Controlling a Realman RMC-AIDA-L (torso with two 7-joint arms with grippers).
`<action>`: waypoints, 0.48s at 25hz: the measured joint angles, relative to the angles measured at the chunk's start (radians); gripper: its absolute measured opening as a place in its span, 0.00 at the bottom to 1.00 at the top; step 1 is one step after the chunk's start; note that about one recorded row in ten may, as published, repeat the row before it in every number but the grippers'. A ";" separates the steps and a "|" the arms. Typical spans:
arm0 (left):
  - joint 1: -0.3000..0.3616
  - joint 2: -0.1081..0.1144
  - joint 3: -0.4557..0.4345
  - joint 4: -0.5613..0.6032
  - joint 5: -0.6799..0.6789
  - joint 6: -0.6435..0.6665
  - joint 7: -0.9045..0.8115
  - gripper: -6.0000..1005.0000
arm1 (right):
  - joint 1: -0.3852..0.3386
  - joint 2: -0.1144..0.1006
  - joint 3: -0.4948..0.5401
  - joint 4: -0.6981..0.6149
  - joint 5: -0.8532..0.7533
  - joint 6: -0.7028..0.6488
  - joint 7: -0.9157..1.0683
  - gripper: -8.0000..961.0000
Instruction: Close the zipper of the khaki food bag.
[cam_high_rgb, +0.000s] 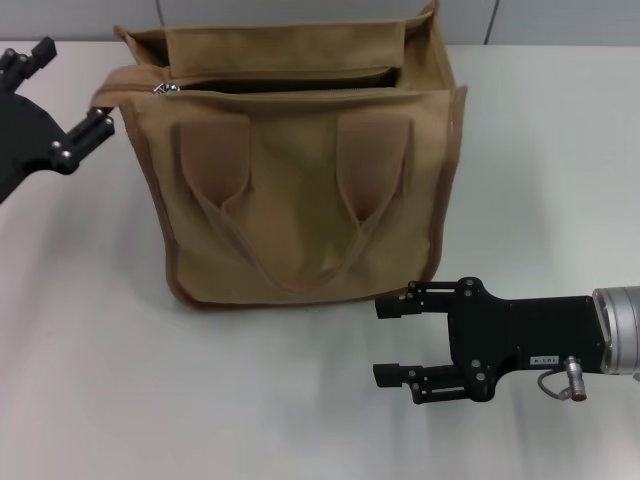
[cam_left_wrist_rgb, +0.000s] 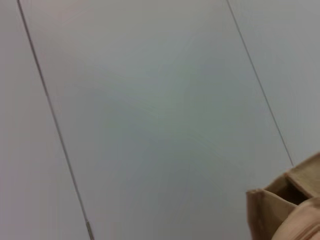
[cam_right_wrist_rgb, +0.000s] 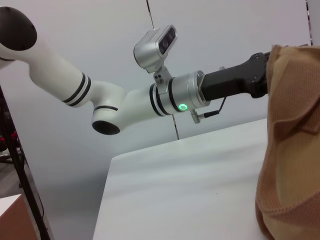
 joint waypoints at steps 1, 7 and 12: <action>-0.002 0.000 0.000 -0.012 -0.003 0.000 0.018 0.71 | 0.000 0.000 0.000 0.000 0.000 0.000 0.000 0.76; -0.015 -0.002 -0.001 -0.051 -0.013 0.006 0.105 0.68 | 0.003 0.000 0.000 0.000 0.003 -0.003 0.000 0.76; -0.010 -0.002 -0.002 -0.062 -0.051 0.049 0.105 0.50 | 0.003 0.000 0.000 0.002 0.019 -0.012 0.000 0.76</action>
